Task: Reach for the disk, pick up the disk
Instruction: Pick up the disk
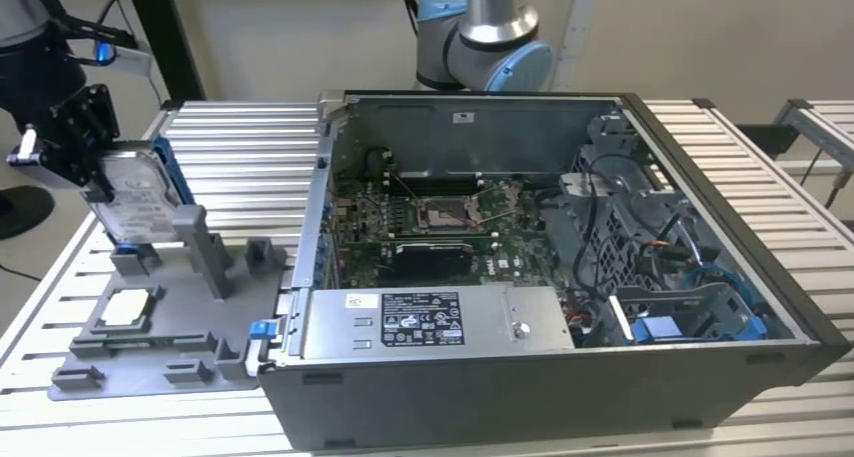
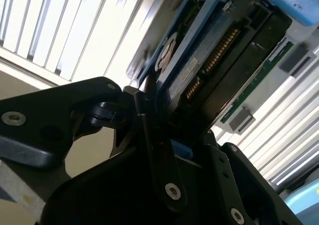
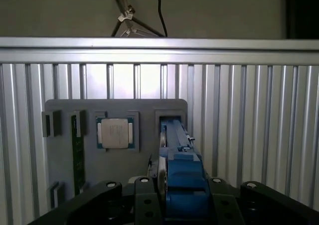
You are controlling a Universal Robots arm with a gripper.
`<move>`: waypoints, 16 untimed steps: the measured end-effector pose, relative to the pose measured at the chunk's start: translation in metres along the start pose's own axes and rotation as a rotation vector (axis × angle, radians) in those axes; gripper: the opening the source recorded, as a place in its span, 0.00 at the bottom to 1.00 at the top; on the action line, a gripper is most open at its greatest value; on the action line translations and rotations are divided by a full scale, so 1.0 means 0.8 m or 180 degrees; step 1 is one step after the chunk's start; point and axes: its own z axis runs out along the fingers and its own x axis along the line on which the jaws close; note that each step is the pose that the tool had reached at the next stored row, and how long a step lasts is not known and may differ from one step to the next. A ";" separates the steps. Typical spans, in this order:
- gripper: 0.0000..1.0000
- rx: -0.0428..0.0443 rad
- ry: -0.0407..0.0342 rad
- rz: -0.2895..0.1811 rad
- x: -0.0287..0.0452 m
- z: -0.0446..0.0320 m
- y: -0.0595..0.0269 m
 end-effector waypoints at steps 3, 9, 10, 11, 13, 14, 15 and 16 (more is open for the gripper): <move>0.00 0.0000 0.0000 0.0000 -0.0002 -0.0071 0.000; 0.00 0.0000 0.0000 0.0000 -0.0007 -0.0224 0.000; 0.00 0.0000 0.0000 0.0000 -0.0008 -0.0250 0.000; 0.00 0.0000 0.0000 0.0000 -0.0009 -0.0275 0.000; 0.00 0.0000 0.0000 0.0000 -0.0011 -0.0327 -0.001; 0.00 0.0000 0.0000 0.0000 -0.0012 -0.0350 -0.001; 0.00 0.0000 0.0000 0.0000 -0.0013 -0.0370 -0.001; 0.00 0.0000 0.0000 0.0000 -0.0014 -0.0395 -0.001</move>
